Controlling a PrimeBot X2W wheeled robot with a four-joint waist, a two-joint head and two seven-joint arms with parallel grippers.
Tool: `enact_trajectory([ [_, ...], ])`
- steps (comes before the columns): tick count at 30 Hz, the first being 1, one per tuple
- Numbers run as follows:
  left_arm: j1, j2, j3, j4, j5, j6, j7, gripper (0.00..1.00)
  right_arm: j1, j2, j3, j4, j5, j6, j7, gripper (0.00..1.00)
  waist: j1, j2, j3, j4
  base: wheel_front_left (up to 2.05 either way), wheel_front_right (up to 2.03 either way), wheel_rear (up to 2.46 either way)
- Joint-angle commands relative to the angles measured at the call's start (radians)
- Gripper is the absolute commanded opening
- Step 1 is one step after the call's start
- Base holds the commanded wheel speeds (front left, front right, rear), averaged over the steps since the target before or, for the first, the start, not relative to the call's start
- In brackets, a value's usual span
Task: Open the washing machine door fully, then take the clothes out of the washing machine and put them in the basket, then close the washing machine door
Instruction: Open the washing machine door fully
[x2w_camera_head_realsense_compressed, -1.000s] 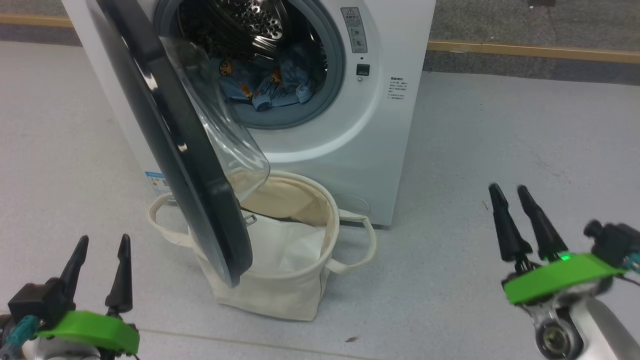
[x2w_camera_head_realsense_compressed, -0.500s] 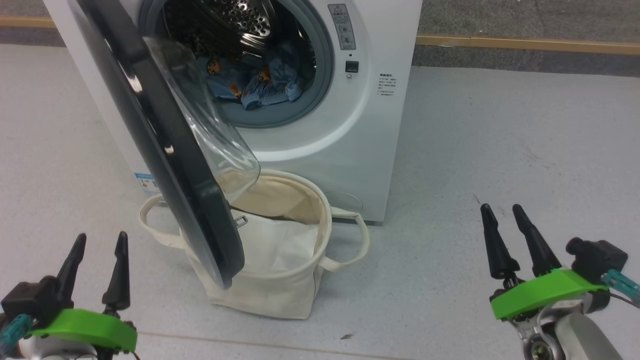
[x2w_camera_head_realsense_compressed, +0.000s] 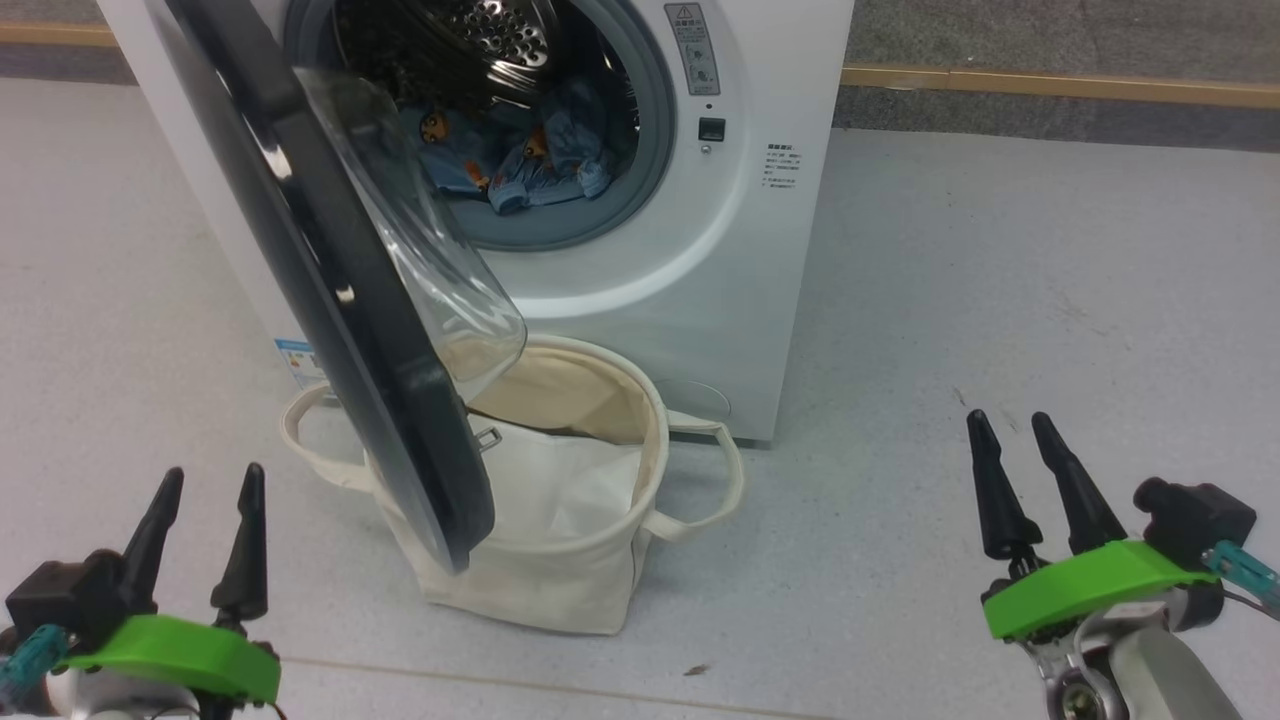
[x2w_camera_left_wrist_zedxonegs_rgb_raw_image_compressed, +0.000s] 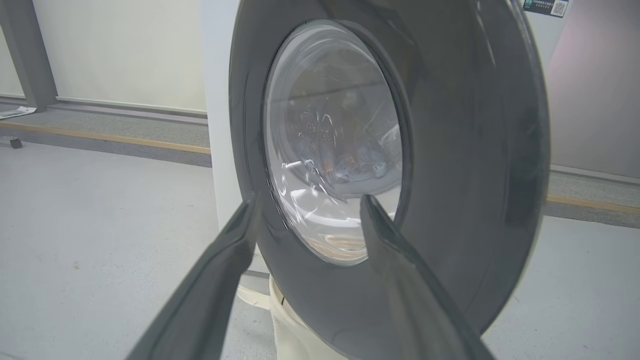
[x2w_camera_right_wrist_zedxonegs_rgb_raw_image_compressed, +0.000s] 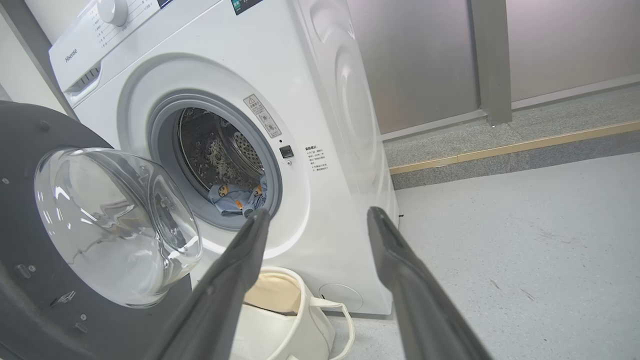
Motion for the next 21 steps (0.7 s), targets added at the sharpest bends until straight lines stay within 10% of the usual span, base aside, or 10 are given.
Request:
enact_trajectory([
  [1,-0.039,0.032,0.037,-0.027,-0.013,0.006,0.004,1.0,-0.043,0.005,0.012,-0.028,-0.014,0.0,-0.01,1.0,0.0,-0.0001,0.0,0.002,0.0,0.0,0.0],
  [10,-0.03,0.023,0.026,-0.017,-0.033,0.009,0.014,1.0,-0.038,0.005,0.002,-0.008,-0.037,0.0,-0.01,1.0,0.0,-0.0001,-0.01,0.012,0.0,0.0,0.0],
  [11,-0.03,0.022,0.027,-0.017,-0.04,0.009,0.016,0.21,-0.038,0.003,0.0,-0.006,-0.04,0.0,-0.01,1.0,0.0,-0.0001,-0.012,0.013,0.0,0.0,0.0],
  [12,-0.029,0.022,0.029,-0.015,-0.048,0.008,0.023,0.0,-0.038,0.002,0.0,-0.005,-0.043,0.0,-0.01,1.0,0.0,-0.0001,-0.011,0.013,0.0,0.0,0.0],
  [21,-0.05,0.036,0.057,-0.042,-0.093,0.02,0.071,0.0,-0.052,-0.001,-0.012,0.013,-0.048,0.0,-0.01,1.0,0.0,-0.0001,-0.011,0.017,0.0,0.0,0.0],
])
